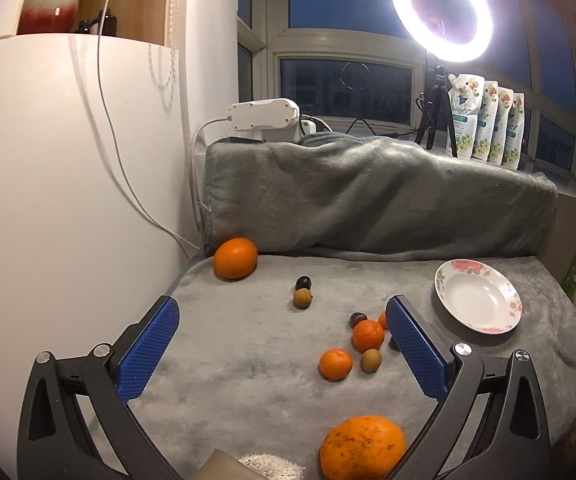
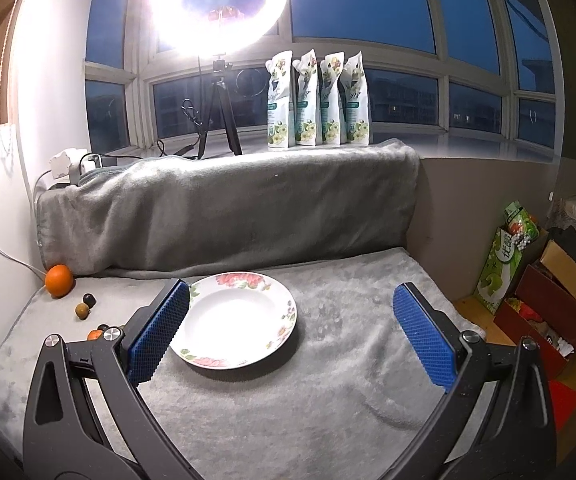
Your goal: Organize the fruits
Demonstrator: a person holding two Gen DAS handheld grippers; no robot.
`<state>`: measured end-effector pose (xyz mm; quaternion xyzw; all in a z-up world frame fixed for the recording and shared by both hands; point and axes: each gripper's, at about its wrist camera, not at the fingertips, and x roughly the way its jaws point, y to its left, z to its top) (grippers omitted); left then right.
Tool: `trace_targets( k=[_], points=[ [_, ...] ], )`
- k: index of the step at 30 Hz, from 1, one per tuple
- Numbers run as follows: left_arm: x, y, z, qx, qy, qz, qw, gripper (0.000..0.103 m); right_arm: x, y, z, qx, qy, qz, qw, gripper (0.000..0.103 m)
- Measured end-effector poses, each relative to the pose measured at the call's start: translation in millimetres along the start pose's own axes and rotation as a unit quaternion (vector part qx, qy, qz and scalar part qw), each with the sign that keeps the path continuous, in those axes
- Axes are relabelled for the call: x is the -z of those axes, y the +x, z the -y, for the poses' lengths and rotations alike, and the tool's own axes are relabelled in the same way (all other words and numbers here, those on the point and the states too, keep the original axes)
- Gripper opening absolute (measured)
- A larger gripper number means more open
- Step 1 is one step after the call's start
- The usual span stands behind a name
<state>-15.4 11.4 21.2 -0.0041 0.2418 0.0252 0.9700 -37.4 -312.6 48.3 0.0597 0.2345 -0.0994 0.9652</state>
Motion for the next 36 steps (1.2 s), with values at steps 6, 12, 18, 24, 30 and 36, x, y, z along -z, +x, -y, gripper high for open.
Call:
trace_targets(
  k=[6,12,18,24,30,36],
  points=[
    [0.6,0.0,-0.9,0.001,0.000,0.000,1.0000,0.102,0.1,0.3,-0.4,0.001,0.000,0.001,1.000,0.103],
    [1.5,-0.3,-1.3,0.000,-0.001,0.000,1.0000,0.102,1.7,0.7,-0.1,0.000,0.000,0.000,1.000,0.103],
    [0.9,0.4,0.1,-0.001,-0.001,-0.001,1.0000,0.102,2.0,0.7,-1.1,-0.001,0.000,0.000,1.000,0.103],
    [0.8,0.1,2.7,0.000,0.002,-0.001,1.0000,0.102,2.5,1.0,-1.4,-0.001,0.001,-0.001,1.000,0.103],
    [1.0,-0.1,3.6,0.000,0.002,-0.001,1.0000,0.102,4.4,1.5,-2.1,-0.003,0.003,-0.003,1.000,0.103],
    [1.3,-0.2,4.1,0.000,0.002,-0.002,1.0000,0.102,4.1,1.7,-2.2,-0.003,0.003,-0.003,1.000,0.103]
  ],
)
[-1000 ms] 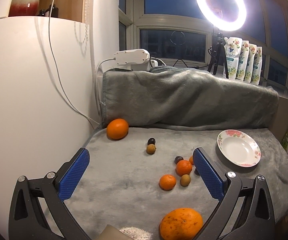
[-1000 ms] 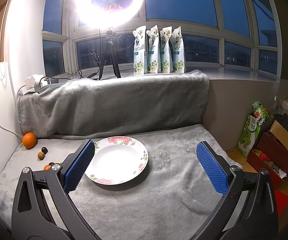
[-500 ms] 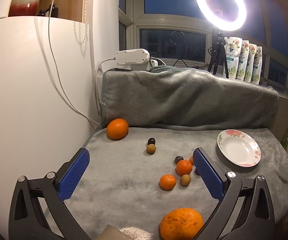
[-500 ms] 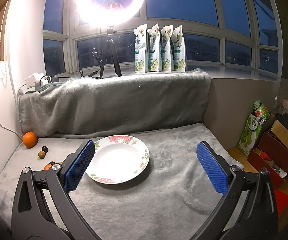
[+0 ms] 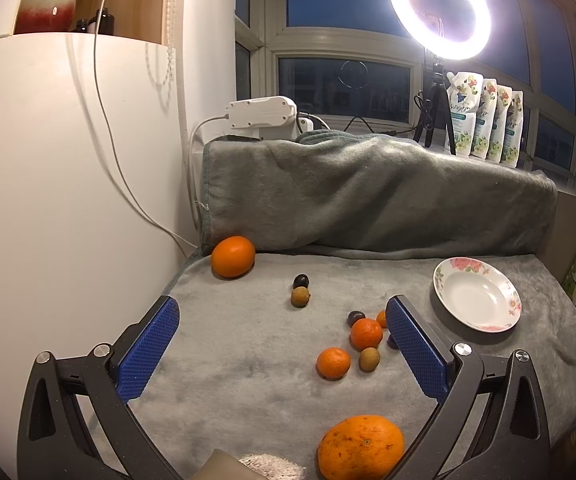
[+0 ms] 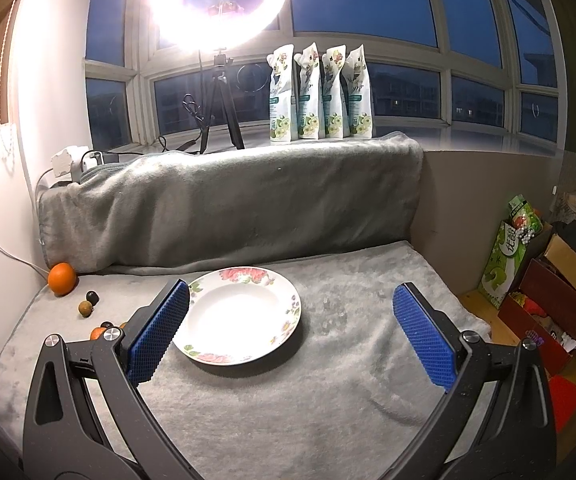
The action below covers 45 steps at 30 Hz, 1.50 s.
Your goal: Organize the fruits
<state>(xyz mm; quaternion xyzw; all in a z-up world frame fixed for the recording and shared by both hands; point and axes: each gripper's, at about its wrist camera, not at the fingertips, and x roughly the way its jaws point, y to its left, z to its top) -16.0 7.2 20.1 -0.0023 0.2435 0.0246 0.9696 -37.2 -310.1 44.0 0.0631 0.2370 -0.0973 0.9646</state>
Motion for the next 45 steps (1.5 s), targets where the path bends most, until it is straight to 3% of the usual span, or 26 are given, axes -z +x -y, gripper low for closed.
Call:
trace_targets(
  k=[17,27,32,34,40,45],
  points=[
    [11.8,4.6,-6.4,0.004,-0.009,-0.015,0.9998,0.102,8.1,8.9,-21.1,-0.035,-0.017,-0.027,0.999,0.103],
    [35.6,11.2,-21.7,0.019,-0.031,-0.057,0.9977,0.102,19.5,30.9,-55.3,-0.134,-0.042,-0.092,0.986,0.103],
    [52.0,17.6,-32.0,0.032,-0.049,-0.093,0.9939,0.102,33.9,46.9,-78.1,-0.205,-0.046,-0.147,0.967,0.103],
    [61.6,22.9,-38.9,0.060,-0.071,-0.121,0.9883,0.102,40.5,53.2,-87.8,-0.232,-0.048,-0.170,0.957,0.103],
    [85.0,23.9,-43.7,0.114,-0.106,-0.163,0.9743,0.101,61.1,70.6,-116.8,-0.306,-0.053,-0.246,0.918,0.103],
    [95.6,23.5,-36.1,0.160,-0.115,-0.185,0.9629,0.092,74.6,81.7,-141.1,-0.356,-0.048,-0.295,0.886,0.103]
  ],
)
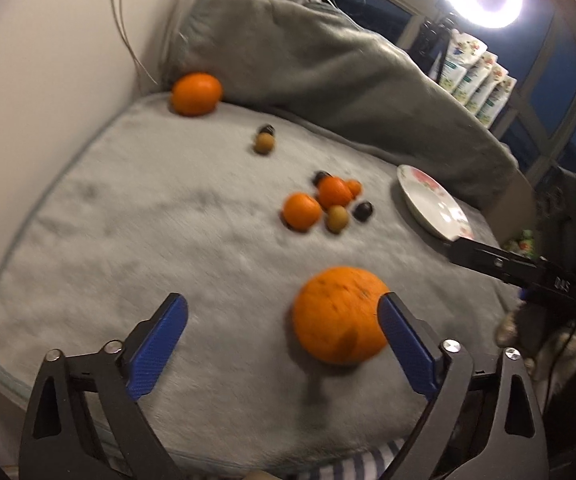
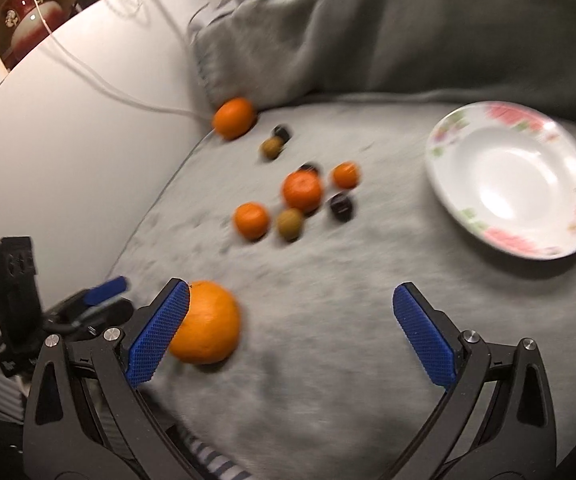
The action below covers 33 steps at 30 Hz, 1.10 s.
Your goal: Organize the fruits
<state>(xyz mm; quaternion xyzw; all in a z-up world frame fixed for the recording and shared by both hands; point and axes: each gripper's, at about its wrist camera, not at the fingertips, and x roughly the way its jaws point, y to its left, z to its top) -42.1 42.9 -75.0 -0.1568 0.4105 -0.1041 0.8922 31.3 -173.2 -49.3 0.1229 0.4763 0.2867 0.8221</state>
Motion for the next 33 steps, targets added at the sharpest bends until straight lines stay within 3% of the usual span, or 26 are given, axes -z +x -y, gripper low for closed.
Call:
trace_targets(
  k=[8,15,26,33],
  points=[
    [10.2,12.0,10.9,0.050,0.006,-0.039,0.9980,0.081,-0.1,27.8,-19.6,-0.062,-0.003,-0.057,0.996,0.103],
    [14.6,20.5,11.5,0.068,0.006,-0.058,0.9960,0.074,2.6,47.9,-31.4,-0.078,-0.014,-0.081,0.994,0.103],
    [17.5,28.8,11.1,0.090,0.004,-0.077,0.9929,0.069,7.1,62.5,-40.0,-0.096,-0.029,-0.108,0.989,0.091],
    [16.7,29.5,13.2,0.098,0.007,-0.077,0.9922,0.065,10.7,69.7,-41.2,-0.102,-0.032,-0.125,0.986,0.074]
  ],
)
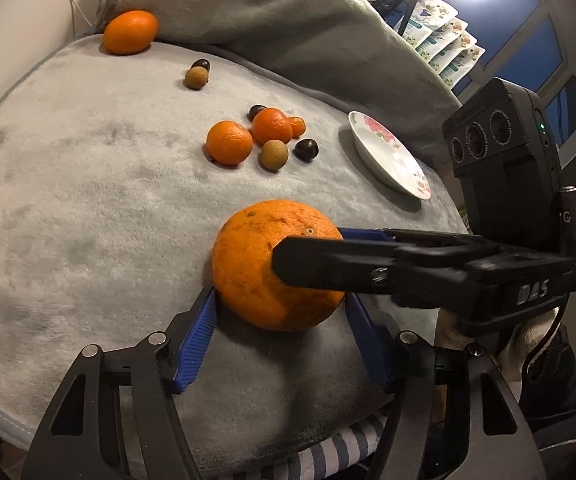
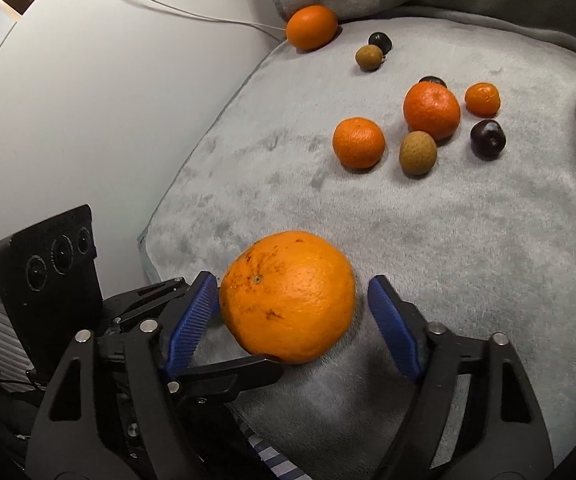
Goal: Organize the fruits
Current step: 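Carry the large orange with the left tool and release it onto the plate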
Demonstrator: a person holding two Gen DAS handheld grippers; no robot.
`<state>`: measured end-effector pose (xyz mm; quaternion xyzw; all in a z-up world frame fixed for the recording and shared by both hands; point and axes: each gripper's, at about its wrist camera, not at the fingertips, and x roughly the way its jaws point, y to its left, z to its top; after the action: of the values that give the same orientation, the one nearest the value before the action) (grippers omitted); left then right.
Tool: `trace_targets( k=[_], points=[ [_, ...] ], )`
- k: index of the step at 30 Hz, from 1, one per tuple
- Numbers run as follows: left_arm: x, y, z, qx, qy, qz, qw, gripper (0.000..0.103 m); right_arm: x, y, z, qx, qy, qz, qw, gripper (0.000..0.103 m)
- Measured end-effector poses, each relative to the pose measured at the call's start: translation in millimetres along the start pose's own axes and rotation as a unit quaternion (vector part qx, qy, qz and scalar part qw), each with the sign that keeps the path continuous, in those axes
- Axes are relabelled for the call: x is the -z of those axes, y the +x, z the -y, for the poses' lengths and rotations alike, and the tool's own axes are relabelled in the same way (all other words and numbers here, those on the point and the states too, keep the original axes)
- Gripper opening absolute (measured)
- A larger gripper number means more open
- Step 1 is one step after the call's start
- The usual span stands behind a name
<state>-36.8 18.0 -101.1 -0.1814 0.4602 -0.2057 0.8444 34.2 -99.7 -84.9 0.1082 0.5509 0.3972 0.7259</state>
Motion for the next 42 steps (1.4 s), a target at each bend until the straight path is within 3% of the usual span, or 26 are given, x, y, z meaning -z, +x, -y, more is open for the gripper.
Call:
trace_targets(
  k=[22,42],
  points=[
    [-19.4,12.3,21.1,0.005,0.029,0.004,0.9996,0.064,-5.2,-21.3,6.1,0.010,0.003,0.019,1.000,0.072],
    [-67.8,60.6,76.2,0.033,0.101,0.004,0.9943,0.064,-26.7,-86.1,69.2,0.037,0.041,0.078,0.995,0.071]
  ],
)
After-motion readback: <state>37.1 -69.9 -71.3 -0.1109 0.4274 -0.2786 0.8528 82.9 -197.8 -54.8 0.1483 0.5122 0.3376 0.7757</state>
